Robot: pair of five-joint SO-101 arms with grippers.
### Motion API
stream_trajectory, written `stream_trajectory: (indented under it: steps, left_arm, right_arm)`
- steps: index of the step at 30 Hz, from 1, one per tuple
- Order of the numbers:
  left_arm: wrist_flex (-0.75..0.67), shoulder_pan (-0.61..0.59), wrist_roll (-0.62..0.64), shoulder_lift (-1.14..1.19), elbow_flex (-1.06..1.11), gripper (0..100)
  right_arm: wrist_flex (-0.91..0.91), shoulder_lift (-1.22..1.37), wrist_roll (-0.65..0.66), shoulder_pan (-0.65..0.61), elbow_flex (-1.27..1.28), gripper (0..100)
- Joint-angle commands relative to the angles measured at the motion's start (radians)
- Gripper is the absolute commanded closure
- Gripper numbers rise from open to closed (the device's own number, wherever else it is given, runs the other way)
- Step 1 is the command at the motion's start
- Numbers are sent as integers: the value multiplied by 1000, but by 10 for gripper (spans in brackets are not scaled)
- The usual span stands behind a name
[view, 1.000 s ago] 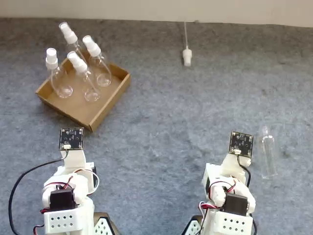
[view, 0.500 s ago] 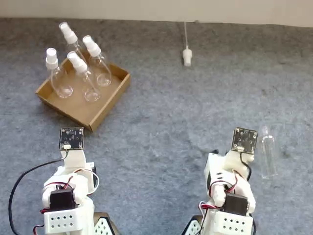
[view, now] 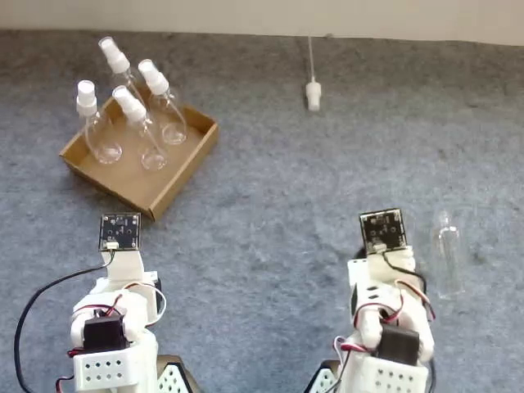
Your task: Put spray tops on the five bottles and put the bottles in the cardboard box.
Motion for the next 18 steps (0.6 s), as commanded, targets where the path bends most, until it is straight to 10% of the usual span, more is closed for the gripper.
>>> stream_trajectory:
  steps: [1,18]
  left_arm:
    - [6,-8,-9,-4,21,995]
    - [6,-8,-9,-4,21,995]
  right_arm:
    - [168,73,81,88,-354,882]
    - [185,1334,239,358,-1023,602]
